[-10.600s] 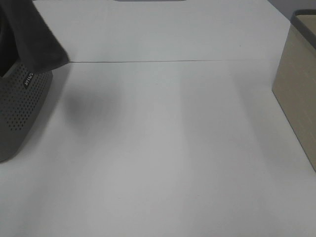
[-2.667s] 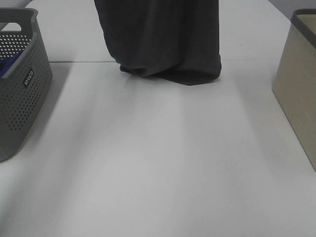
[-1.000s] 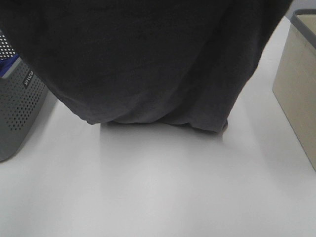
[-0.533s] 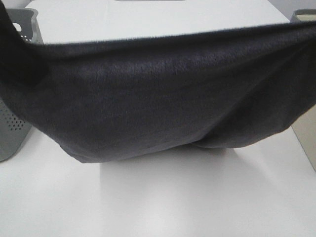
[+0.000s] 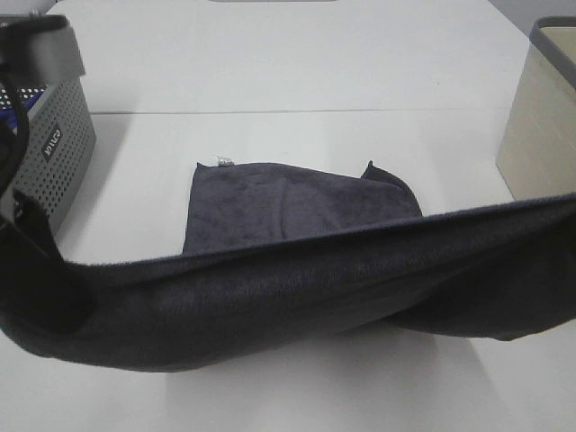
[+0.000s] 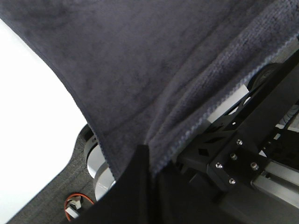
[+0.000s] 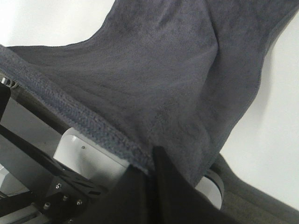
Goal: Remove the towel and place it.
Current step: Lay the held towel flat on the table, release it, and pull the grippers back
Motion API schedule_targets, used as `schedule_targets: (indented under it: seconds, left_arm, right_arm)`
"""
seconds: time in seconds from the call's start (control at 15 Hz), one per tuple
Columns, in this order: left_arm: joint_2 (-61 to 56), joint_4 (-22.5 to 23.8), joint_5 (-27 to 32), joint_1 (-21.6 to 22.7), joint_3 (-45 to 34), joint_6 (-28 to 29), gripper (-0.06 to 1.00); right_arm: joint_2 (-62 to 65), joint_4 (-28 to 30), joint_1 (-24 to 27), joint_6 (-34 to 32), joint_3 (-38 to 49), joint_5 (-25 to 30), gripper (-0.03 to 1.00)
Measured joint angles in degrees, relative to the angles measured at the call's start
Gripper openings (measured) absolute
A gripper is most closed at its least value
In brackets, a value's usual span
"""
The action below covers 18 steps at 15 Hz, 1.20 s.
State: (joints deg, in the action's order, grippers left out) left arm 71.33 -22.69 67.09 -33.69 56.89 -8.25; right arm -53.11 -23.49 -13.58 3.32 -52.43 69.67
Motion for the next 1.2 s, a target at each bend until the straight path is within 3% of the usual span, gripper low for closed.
schedule_targets:
  seconds: [0.53, 0.8, 1.2]
  left_arm:
    - [3.3, -9.3, -0.9, -0.7, -13.3, -4.0, 0.00]
    - [11.6, -9.6, -3.9, -8.4, -13.8, -4.5, 0.00]
    - [17.2, -10.4, -6.0, -8.7, -13.8, -4.1, 0.00]
  right_arm:
    - [-0.2, -2.7, 0.0, -0.6, 16.4, -0.2, 0.01]
    - [-4.5, 0.7, 0.0, -0.6, 18.0, -0.2, 0.01]
    - [-14.1, 3.0, 0.0, 0.3, 18.0, -0.2, 0.01]
